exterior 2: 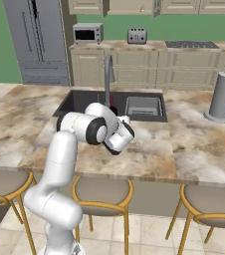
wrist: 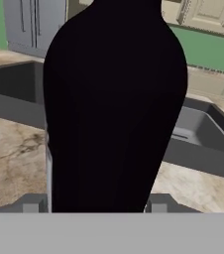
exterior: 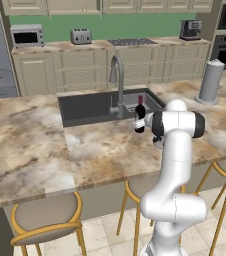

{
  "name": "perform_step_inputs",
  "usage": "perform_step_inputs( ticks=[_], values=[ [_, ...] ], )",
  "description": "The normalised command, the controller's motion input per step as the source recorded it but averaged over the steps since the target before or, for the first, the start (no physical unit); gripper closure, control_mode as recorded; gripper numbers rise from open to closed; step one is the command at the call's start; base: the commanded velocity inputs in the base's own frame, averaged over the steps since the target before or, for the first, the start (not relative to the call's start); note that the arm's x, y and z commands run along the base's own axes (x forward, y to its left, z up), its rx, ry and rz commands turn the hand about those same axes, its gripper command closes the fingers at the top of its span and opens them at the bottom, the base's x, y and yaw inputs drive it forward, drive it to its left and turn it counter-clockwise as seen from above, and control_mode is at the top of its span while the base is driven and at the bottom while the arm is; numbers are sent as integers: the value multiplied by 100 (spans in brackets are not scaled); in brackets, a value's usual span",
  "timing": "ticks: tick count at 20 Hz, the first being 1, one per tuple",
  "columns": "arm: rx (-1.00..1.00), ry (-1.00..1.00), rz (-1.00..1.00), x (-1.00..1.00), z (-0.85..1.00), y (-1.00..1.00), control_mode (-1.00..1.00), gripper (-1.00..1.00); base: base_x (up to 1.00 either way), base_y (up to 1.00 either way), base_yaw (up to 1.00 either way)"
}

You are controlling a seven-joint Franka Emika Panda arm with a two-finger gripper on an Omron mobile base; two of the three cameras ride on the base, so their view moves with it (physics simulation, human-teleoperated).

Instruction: Get the candle and the wine from the cabinet and move them to the dining counter.

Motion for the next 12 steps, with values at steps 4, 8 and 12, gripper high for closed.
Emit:
perform_step_inputs(
  ticks=[4, 8, 12],
  values=[
    [0, 0, 0, 0, -6, 0, -100, 100, 0, 0, 0],
    [0, 0, 0, 0, 0, 0, -100, 100, 0, 0, 0],
    [0, 0, 0, 0, 0, 0, -100, 100, 0, 0, 0]
  ],
)
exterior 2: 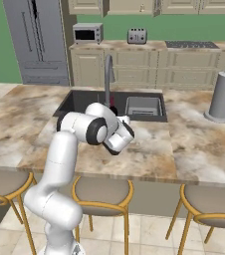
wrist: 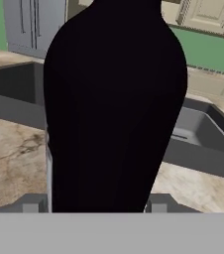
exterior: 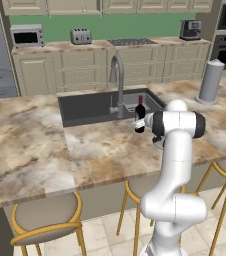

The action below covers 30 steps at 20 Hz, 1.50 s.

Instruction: Get the candle and the wine from the cabinet and move them to the dining counter.

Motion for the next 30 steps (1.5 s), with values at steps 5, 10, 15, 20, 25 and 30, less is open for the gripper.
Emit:
perform_step_inputs(
  ticks=[5, 10, 15, 20, 25, 30],
  values=[
    [0, 0, 0, 0, 0, 0, -100, 100, 0, 0, 0],
    [0, 0, 0, 0, 0, 0, -100, -100, 0, 0, 0],
    [0, 0, 0, 0, 0, 0, -100, -100, 0, 0, 0],
    [0, 0, 0, 0, 0, 0, -100, -100, 0, 0, 0],
    [0, 0, 0, 0, 0, 0, -100, -100, 0, 0, 0],
    [0, 0, 0, 0, 0, 0, -100, -100, 0, 0, 0]
  ],
)
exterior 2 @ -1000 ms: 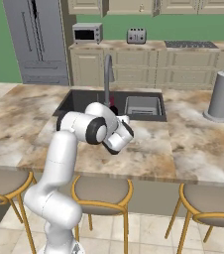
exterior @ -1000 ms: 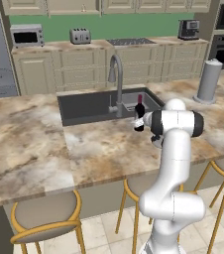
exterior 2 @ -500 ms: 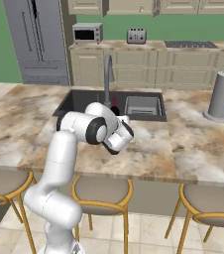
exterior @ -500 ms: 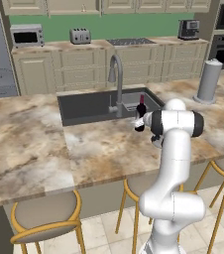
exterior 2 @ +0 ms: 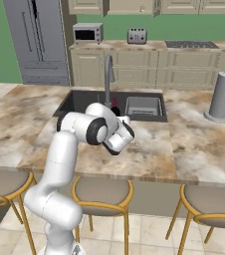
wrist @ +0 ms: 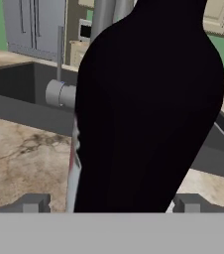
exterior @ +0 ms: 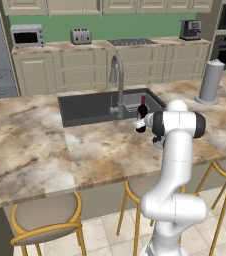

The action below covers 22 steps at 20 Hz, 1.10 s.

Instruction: Get the candle and the wine from the cabinet and move them to the dining counter.

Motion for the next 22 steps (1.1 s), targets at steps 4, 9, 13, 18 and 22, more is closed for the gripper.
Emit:
perform_step_inputs(
  ticks=[4, 9, 13, 18, 22],
  values=[
    [0, 0, 0, -1, 0, 0, -100, -100, 0, 0, 0],
    [0, 0, 0, -9, 7, -12, -100, -100, 0, 0, 0],
    [0, 0, 0, -17, 28, -17, -100, -100, 0, 0, 0],
    [0, 0, 0, -29, 41, -22, -100, -100, 0, 0, 0],
    [0, 0, -10, -38, 86, -1, -100, -100, 0, 0, 0]
  ],
)
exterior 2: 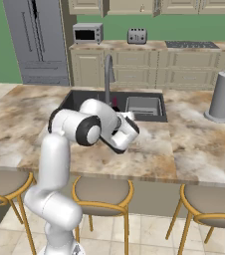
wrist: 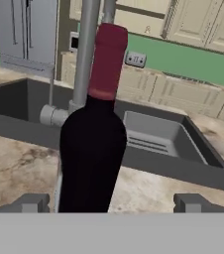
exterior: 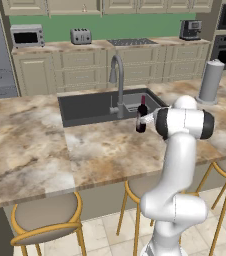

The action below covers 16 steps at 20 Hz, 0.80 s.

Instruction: Get the candle and the wine from the cabinet and move them to the dining counter.

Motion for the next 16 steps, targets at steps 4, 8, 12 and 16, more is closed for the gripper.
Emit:
perform_step_inputs(
  ticks=[4, 8, 12, 16],
  values=[
    [0, 0, -17, -42, 100, 0, -100, -100, 0, 0, 0],
    [0, 1, -21, -60, 100, 0, -100, -100, 0, 0, 0],
    [0, 2, -23, -73, 100, 4, -100, -100, 0, 0, 0],
    [0, 4, -26, -71, 100, 15, -100, -100, 0, 0, 0]
  ],
)
